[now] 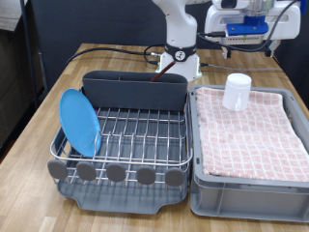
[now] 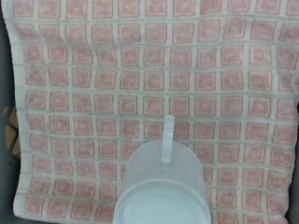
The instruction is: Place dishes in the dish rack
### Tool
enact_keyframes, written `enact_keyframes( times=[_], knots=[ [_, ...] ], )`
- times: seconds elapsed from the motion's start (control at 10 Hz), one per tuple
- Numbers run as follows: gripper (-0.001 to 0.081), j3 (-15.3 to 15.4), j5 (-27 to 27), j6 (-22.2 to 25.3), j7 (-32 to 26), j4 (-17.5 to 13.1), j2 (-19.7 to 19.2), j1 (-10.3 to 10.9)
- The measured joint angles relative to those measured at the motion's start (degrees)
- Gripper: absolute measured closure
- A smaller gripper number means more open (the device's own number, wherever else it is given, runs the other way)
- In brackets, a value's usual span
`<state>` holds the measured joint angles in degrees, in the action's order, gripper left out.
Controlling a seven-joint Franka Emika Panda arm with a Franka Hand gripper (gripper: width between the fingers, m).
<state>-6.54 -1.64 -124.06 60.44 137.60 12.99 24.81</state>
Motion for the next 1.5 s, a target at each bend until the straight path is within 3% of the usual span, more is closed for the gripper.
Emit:
enact_keyframes(
  times=[0.2, 0.6, 1.0, 1.5],
  knots=[
    [0.0004, 1.6, 0.9, 3.7, 2.5, -1.2, -0.2, 0.0],
    [0.0004, 1.8, 0.9, 4.5, 2.2, -1.5, -2.0, 0.0],
    [0.0004, 0.3, -0.6, 3.4, -1.1, -1.1, -7.0, -0.1],
    [0.0004, -0.3, -4.1, -1.4, -4.1, -0.1, -12.7, -0.1]
  ],
)
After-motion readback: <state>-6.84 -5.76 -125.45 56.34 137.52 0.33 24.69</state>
